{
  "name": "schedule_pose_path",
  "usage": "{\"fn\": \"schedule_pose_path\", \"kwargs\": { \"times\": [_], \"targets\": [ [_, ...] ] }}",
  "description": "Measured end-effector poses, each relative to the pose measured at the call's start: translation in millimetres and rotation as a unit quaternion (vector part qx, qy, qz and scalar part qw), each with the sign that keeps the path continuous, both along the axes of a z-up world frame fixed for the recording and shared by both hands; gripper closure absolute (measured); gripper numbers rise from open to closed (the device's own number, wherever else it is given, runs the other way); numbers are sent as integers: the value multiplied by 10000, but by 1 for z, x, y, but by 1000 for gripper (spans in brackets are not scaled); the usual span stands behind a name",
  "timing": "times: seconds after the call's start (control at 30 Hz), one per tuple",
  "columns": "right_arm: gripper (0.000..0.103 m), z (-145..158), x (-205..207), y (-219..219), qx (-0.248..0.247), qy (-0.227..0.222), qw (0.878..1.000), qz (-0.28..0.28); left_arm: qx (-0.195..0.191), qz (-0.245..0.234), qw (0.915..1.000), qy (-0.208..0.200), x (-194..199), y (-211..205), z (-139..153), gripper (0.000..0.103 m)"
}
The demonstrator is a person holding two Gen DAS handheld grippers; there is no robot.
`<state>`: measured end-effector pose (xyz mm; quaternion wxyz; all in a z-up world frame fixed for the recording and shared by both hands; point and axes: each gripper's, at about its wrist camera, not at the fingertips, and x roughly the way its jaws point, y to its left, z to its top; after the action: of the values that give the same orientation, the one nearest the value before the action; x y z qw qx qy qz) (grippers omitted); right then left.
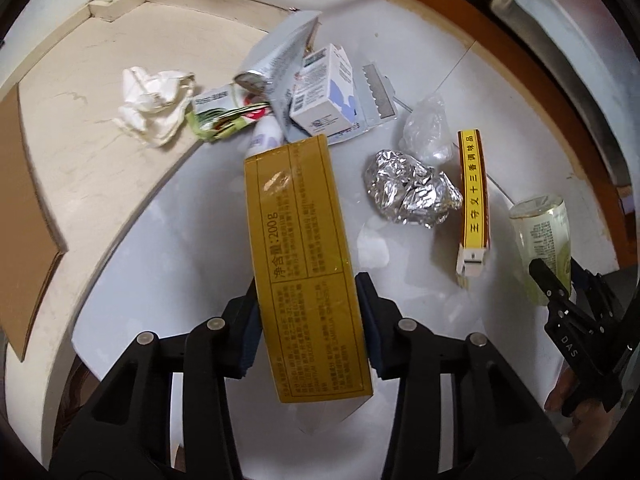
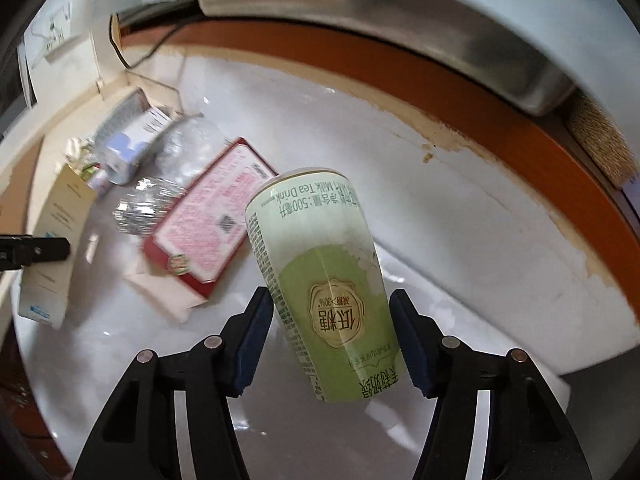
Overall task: Collect trash
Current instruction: 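Reach the right tool to the green milk-tea cup and grasp it, then grasp the yellow box with the left tool while the right tool holds the cup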
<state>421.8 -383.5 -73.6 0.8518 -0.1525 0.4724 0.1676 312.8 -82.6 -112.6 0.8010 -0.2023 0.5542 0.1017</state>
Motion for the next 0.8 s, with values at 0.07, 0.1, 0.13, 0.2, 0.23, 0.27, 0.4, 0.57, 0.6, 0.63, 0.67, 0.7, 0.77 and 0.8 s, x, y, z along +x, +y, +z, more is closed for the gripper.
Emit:
{"fn": "schedule_pose_path", "kwargs": {
  "times": [0.07,0.1,0.13,0.2,0.23,0.27,0.4,0.57,0.6,0.63,0.67,0.7,0.77,0.8],
  "targets": [
    [43,3,-11,1,132,18,9999,-27,-26,-19,10000,-27,-9,6,7,64],
    [44,5,-15,3,174,21,9998,-29,-45,-35,10000,-38,-8,11,12,64],
    [44,7,-20,6,228,31,9997,-34,-60,-66,9999,-58,-17,14,14,64],
    [45,10,-34,8,361,44,9993,-63,-77,-120,9999,-84,-28,17,21,64],
    [45,13,-39,14,429,63,9990,-78,-87,-143,9998,-97,-29,17,27,64],
    [45,14,-46,14,549,98,9984,-104,-105,-185,9997,-133,-36,19,31,64],
    [46,27,-83,38,839,171,9962,-145,-102,-403,9988,-245,-55,26,42,64],
    [46,61,-135,56,1157,194,9928,-257,-97,-834,9956,-417,-93,41,57,64],
    [47,66,-147,64,1220,176,9920,-284,-93,-936,9946,-447,-99,43,59,64],
    [47,71,-160,71,1256,134,9915,-326,-83,-1000,9939,-466,-105,46,61,64],
    [47,77,-171,77,1273,99,9912,-361,-48,-1134,9922,-507,-115,50,64,64],
    [47,80,-184,84,1304,64,9905,-423,-18,-1234,9909,-542,-123,53,67,64],
    [47,84,-210,97,1408,59,9885,-553,11,-1371,9887,-603,-138,60,70,64],
    [47,90,-226,105,1458,70,9874,-608,-8,-1458,9872,-642,-149,65,72,64]
  ]
}}
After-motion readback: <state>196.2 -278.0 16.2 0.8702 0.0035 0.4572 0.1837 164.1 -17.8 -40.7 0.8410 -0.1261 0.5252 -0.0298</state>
